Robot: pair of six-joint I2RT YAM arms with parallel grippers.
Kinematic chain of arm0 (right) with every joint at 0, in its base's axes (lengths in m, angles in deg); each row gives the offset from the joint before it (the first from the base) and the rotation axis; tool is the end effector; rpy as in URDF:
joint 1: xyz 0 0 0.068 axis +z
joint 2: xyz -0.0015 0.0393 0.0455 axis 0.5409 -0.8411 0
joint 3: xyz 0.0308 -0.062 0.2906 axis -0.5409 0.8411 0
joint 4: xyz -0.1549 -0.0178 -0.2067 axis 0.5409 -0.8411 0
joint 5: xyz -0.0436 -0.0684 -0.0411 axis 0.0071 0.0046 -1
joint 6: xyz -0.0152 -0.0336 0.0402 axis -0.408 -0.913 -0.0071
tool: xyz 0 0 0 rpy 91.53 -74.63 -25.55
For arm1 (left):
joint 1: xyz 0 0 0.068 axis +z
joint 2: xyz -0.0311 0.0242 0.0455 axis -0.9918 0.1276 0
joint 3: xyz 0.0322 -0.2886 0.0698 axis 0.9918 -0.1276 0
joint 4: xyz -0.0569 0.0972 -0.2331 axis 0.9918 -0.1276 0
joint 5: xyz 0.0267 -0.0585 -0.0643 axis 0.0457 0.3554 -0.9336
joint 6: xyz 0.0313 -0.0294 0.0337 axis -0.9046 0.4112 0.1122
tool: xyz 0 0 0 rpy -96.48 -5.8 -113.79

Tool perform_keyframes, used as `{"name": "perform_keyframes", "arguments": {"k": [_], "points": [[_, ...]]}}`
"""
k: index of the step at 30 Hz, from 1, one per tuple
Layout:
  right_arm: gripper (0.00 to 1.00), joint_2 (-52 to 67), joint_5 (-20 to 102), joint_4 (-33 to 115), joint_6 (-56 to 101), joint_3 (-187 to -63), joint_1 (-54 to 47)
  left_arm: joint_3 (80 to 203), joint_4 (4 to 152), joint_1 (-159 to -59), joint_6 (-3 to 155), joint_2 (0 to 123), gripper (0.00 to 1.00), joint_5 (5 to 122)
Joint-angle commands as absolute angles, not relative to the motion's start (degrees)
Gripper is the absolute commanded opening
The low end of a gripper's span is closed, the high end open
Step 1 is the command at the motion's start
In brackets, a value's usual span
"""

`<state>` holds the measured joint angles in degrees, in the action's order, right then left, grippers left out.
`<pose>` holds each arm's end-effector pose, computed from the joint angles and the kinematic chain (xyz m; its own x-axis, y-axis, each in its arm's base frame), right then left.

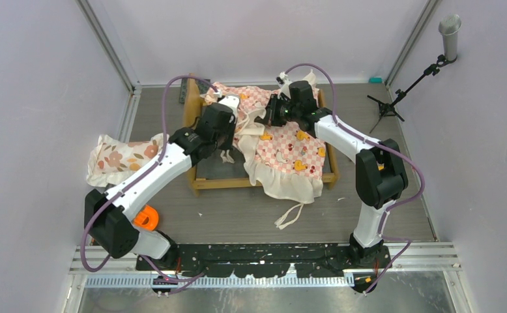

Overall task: Set up the pet bed
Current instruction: Cross the ropes on the bed frame.

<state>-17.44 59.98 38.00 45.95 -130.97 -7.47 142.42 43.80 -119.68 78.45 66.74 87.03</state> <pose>0.3903 0.2024 0.2972 -0.7405 0.1486 -0.6554 -0.4256 0.6511 0.6284 0.2494 -0.1759 0.3594 -0.5959 0.1505 -0.7888 0.2796 0.9597 -0.0281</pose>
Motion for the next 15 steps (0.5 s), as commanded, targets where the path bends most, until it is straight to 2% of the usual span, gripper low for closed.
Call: {"name": "perform_keyframes", "arguments": {"k": [1,10,15], "points": [[0.01,-16.44,59.48,38.67,45.13,-132.75,-8.0,145.06,38.39,-119.69,77.06,64.22,0.02,88.09],[0.01,-16.86,59.52,39.22,45.56,-132.14,-7.99,137.33,42.12,-119.71,79.48,67.29,0.06,81.56],[0.01,-16.92,59.65,39.14,45.46,-132.14,-7.97,134.91,45.48,-119.76,80.22,69.21,0.2,82.02]]}}
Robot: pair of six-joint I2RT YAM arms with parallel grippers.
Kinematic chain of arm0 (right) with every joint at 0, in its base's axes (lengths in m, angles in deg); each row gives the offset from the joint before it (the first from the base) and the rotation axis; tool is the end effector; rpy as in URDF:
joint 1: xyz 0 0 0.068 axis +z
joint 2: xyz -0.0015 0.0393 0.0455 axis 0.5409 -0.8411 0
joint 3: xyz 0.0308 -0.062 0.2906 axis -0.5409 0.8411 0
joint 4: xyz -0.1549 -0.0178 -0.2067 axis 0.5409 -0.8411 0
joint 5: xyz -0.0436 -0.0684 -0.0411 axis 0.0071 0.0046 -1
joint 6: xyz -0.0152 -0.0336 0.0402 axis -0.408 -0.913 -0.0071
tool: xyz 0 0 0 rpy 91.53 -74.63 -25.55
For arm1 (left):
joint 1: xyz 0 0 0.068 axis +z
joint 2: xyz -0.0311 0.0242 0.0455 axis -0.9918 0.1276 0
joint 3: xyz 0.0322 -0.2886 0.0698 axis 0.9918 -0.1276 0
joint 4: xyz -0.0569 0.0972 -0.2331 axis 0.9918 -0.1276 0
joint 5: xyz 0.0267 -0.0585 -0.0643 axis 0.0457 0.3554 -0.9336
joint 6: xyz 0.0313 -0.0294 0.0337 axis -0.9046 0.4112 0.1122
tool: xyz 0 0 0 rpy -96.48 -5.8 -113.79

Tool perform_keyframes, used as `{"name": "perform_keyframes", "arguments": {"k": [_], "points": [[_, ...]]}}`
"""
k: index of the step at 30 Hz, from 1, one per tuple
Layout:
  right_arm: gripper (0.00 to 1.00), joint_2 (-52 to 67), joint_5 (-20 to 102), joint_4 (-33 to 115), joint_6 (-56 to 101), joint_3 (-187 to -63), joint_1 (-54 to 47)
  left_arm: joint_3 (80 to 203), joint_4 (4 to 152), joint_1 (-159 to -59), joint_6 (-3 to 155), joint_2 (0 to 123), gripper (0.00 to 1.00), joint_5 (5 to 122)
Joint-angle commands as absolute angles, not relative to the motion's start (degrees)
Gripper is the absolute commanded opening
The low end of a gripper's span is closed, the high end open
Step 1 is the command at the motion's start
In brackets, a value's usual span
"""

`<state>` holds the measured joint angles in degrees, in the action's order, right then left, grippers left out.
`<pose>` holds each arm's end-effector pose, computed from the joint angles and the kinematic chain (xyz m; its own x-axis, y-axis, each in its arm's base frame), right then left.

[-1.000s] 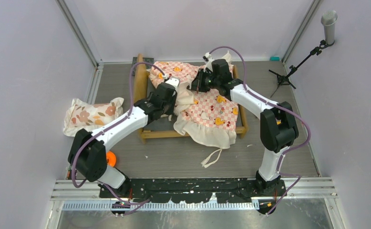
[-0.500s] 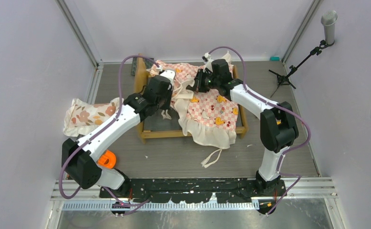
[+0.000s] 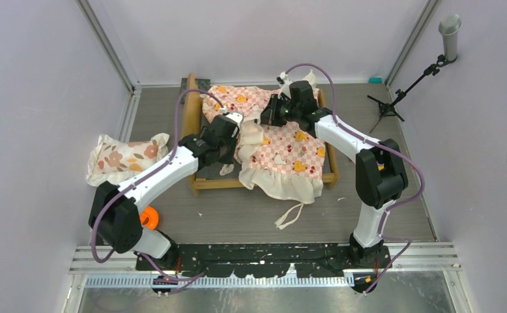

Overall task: Set up the pet bed
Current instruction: Cross the ropes on the bed frame.

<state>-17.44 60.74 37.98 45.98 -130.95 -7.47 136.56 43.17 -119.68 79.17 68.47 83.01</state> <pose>0.3899 0.2027 0.2972 -0.7446 0.1438 -0.6519 -0.4307 0.6427 0.6336 0.2478 -0.1778 0.3159 -0.6968 0.2067 -0.6869 0.3155 0.9483 -0.0348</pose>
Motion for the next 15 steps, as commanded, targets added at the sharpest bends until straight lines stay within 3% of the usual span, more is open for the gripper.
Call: {"name": "perform_keyframes", "arguments": {"k": [1,3,6,15], "points": [[0.01,-16.96,59.63,39.06,45.36,-132.14,-8.01,134.4,46.04,-119.68,80.22,69.21,0.24,82.03],[0.01,-16.98,59.63,38.96,45.26,-132.22,-7.98,133.61,47.07,-119.74,80.39,69.13,0.35,82.34],[0.01,-17.14,59.7,38.96,45.18,-132.23,-8.01,132.54,47.68,-119.73,80.57,68.95,0.42,82.48],[0.01,-17.41,59.89,39.31,45.59,-132.18,-8.01,129.41,49.26,-119.69,82.09,68.75,0.45,81.71]]}}
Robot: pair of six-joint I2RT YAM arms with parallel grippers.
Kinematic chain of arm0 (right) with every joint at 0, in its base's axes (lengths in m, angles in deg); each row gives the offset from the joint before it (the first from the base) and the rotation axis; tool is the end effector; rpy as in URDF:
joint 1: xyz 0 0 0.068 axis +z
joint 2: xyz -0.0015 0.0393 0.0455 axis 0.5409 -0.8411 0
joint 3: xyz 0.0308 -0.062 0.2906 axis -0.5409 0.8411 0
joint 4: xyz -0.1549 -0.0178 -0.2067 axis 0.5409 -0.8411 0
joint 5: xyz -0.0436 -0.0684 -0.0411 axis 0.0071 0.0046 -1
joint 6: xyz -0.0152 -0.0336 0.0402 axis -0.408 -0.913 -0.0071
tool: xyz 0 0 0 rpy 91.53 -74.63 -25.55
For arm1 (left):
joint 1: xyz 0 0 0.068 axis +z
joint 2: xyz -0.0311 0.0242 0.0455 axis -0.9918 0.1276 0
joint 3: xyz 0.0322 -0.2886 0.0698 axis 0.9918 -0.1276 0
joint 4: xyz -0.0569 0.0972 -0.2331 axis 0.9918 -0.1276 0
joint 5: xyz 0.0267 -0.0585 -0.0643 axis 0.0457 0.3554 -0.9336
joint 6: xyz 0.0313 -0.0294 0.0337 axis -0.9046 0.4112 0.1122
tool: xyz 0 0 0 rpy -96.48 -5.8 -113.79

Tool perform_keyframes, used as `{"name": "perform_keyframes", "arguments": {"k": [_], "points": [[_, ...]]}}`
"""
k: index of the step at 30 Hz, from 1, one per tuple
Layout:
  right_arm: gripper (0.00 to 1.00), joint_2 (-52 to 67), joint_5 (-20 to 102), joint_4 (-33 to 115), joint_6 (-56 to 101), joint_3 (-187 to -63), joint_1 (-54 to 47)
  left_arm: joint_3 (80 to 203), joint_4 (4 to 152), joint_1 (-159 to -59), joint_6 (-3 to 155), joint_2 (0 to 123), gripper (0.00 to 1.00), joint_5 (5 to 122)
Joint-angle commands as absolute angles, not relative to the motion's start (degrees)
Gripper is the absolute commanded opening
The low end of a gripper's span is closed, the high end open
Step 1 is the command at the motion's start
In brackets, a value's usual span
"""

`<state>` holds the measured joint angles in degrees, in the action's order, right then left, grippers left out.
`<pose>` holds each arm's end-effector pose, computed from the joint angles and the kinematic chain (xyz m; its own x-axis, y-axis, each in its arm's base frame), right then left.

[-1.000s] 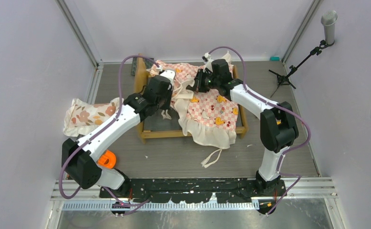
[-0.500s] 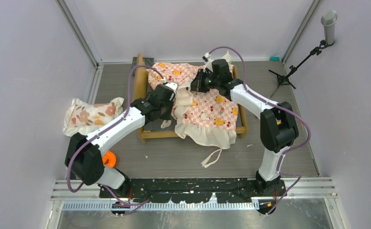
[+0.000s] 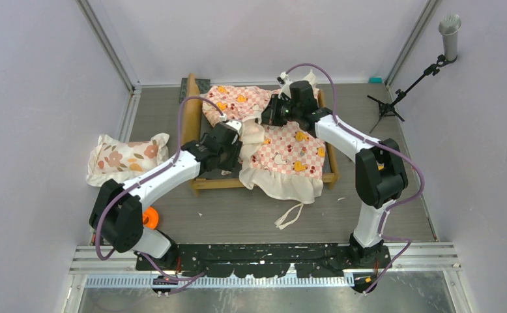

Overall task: Set up the pet bed
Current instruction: Cross the ropes on the bed frame.

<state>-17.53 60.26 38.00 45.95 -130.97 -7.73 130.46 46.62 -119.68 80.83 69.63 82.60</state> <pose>0.3914 0.2009 0.2966 -0.7420 0.1497 -0.6535 -0.4239 0.6503 0.6304 0.2458 -0.1767 0.2803 -0.7421 0.2061 -0.6379 0.2970 0.9541 -0.0373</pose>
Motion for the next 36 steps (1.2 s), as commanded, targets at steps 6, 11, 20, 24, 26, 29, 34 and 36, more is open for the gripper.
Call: {"name": "perform_keyframes", "arguments": {"k": [6,11,20,24,26,29,34,36], "points": [[0.01,-17.09,59.93,39.14,45.51,-132.27,-8.02,129.52,47.76,-119.72,83.07,68.19,0.14,80.5],[0.01,-17.04,60.23,38.97,45.6,-132.22,-7.97,131.76,43.29,-119.7,83.58,64.36,0.0,81.23],[0.01,-16.09,65.72,45.33,46.96,-129.46,-7.68,135.75,37.54,-119.7,84.08,55.28,0.0,80.97],[0.05,-15.21,66.31,45.82,46.34,-128.77,-7.15,137.09,34.87,-119.6,84.07,52.94,0.0,80.71],[0.06,-14.85,66.22,45.81,46.11,-128.59,-7.04,138.16,32.84,-119.47,84.09,52.24,0.0,80.65],[0.13,-13.95,66.31,45.5,45.55,-128.25,-6.99,139.9,30.85,-119.09,84.18,51.07,0.0,80.71],[0.24,-10.59,65.69,44.67,44.72,-127.05,-6.94,141.84,29.08,-118.36,83.89,50.18,0.0,80.71],[0.3,-8.17,65.61,44.03,44.36,-126.39,-6.84,142.63,28.26,-117.86,83.79,50.22,0.0,80.71]]}}
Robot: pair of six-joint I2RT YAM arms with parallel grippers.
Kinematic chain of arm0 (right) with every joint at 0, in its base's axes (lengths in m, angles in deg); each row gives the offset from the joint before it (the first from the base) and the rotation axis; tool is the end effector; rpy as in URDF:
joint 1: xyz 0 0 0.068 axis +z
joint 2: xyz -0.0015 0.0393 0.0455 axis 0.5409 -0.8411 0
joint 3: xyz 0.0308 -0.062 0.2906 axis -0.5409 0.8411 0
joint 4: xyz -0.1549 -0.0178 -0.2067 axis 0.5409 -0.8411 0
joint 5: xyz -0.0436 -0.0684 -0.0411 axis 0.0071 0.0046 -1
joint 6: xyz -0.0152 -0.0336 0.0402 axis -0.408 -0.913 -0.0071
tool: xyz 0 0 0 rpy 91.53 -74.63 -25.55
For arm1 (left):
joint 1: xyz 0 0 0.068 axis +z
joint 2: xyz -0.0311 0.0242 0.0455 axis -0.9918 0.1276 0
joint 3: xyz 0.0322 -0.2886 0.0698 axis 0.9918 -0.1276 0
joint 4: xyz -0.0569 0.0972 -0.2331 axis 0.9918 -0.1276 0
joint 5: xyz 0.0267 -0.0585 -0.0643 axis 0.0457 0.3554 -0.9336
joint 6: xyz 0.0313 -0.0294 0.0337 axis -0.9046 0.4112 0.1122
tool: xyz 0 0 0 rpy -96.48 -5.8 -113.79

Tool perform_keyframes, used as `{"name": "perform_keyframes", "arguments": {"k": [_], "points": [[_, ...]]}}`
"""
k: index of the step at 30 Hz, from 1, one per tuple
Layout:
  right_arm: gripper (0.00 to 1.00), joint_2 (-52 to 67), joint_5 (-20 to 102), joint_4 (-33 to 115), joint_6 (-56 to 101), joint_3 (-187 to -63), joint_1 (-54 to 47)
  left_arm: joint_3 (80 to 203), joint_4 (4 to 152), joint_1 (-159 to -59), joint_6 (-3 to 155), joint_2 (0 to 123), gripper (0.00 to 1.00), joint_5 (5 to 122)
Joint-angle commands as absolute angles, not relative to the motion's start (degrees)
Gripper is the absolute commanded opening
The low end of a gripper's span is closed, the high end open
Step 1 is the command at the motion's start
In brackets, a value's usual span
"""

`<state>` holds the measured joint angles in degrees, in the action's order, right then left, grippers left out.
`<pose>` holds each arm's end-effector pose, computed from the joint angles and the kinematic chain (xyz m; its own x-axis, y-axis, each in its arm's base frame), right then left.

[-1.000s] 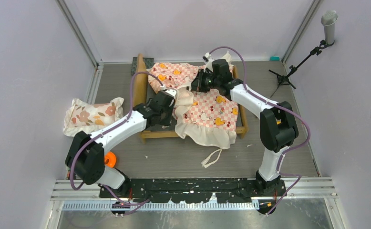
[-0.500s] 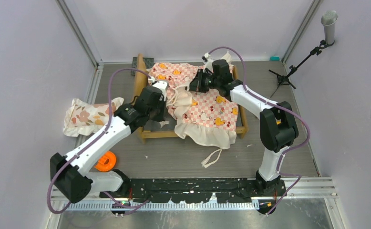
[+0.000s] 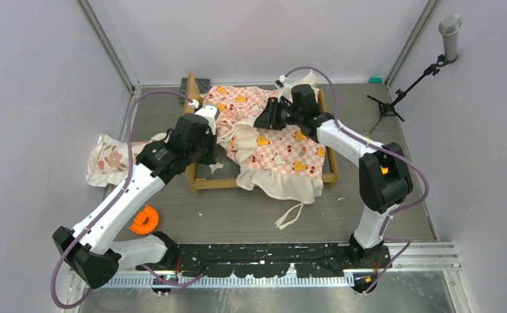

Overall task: Set up the pet bed
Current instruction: Cross the ropes on the bed frame.

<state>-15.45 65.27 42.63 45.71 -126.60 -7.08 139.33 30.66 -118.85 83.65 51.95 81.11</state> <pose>0.3773 0.2028 0.2941 -0.7388 0.1161 -0.6638 -0.4946 0.5757 0.6511 0.1821 -0.1258 0.3848 -0.6603 0.0745 -0.7473 0.2787 0.9483 -0.1517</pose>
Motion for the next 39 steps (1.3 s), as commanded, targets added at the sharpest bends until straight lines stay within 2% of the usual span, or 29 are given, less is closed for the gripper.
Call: {"name": "perform_keyframes", "arguments": {"k": [1,3,7,13,19,26,28,31,32,36,39], "points": [[0.33,-7.17,65.6,43.65,44.14,-126.08,-6.89,142.88,27.89,-117.61,83.82,50.19,0.0,80.63],[0.37,-4.88,65.49,42.73,43.64,-125.11,-6.62,143.05,27.5,-117.16,83.95,49.91,0.0,80.54],[0.38,-0.06,63.25,41.93,44.46,-122.32,-5.82,144.14,25.72,-115.83,84.11,49.83,0.0,79.18],[0.38,6.22,51.1,37.82,49.32,-118.28,0.3,145.87,20.72,-114.66,82.96,50.43,0.0,74.15],[0.41,9.44,42.11,36.08,55.4,-114.41,8.98,141.57,19.47,-114.66,84.51,48.2,0.0,68.97],[0.42,13.38,38.35,34.49,56.63,-110.38,10.69,138.76,17.11,-114.62,86.52,43.49,0.02,65.85],[0.42,14.25,38.2,34.05,56.35,-109.77,10.81,137.39,16.05,-114.66,86.72,42.23,0.1,64.97],[0.44,14.35,38.65,33.01,56.01,-109.36,10.88,135.05,14.16,-114.66,86.44,41.3,0.32,64.07],[0.45,14.36,38.71,32.71,55.91,-109.18,10.93,134.46,13.43,-114.66,86.26,41.15,0.43,63.99],[0.47,14.55,38.12,32.36,55.58,-108.44,11.59,133.79,11.62,-114.6,85.83,40.21,0.65,64.84],[0.48,14.99,37.09,31.79,54.82,-108.47,12.25,135.23,10.43,-114.66,85.76,38.99,0.69,66.59]]}}
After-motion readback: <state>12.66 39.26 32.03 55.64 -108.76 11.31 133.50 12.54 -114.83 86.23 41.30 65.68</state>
